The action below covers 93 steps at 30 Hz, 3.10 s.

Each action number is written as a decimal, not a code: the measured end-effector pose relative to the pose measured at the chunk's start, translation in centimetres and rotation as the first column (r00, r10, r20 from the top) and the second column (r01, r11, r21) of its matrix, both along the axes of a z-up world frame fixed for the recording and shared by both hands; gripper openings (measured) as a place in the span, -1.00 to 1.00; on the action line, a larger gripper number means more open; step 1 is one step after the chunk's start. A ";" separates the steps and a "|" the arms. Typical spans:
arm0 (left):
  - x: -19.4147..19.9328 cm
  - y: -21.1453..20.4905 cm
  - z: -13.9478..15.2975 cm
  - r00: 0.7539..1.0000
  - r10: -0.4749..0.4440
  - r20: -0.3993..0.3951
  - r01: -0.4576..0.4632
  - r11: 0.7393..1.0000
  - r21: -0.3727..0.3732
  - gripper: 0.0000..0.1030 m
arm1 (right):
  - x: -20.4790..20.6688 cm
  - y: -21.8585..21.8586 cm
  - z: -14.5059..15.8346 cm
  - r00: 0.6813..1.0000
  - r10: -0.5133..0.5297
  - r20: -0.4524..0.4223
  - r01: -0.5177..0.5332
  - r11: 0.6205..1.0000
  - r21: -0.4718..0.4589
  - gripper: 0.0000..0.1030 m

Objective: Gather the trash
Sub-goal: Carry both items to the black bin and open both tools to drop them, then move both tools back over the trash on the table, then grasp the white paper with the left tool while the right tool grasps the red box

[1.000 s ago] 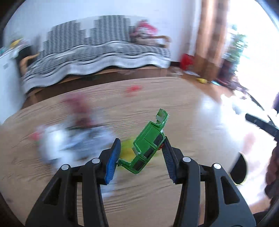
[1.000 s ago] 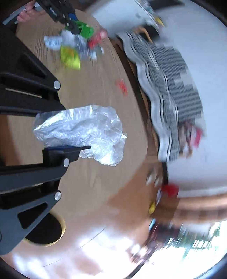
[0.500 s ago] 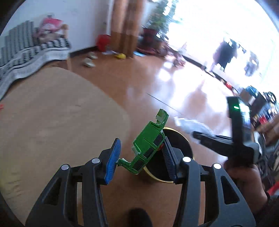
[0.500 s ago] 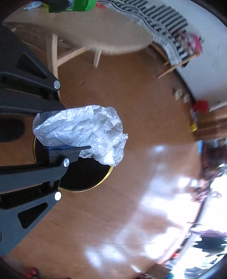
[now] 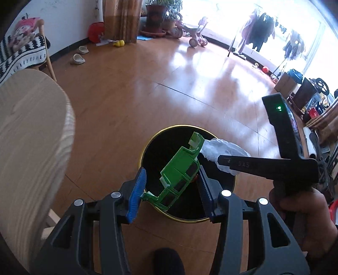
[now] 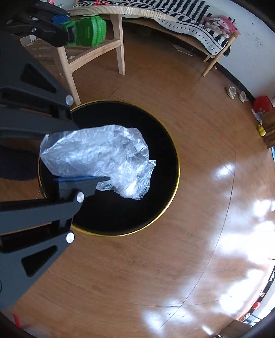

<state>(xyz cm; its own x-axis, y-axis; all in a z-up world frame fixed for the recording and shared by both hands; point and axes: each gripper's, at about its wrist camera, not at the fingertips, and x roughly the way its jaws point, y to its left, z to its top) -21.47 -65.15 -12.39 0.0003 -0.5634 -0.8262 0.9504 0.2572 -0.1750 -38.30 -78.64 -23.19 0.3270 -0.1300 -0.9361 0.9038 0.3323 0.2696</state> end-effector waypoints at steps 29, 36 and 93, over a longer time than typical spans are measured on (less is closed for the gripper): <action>-1.2 1.0 2.5 1.000 -0.016 -0.013 0.015 0.999 -0.038 0.74 | -4.4 1.8 8.0 0.986 -0.111 0.127 0.132 0.976 -0.171 0.58; 3.1 10.3 9.5 0.997 0.073 -0.002 -0.073 0.992 -0.099 0.82 | 3.5 8.4 13.2 0.990 0.083 0.112 -0.049 0.959 -0.280 0.63; 33.0 58.2 12.6 0.463 0.883 0.081 -0.859 0.469 -0.202 0.16 | 49.6 55.4 23.1 0.364 0.900 0.242 -0.778 0.436 -0.452 -0.53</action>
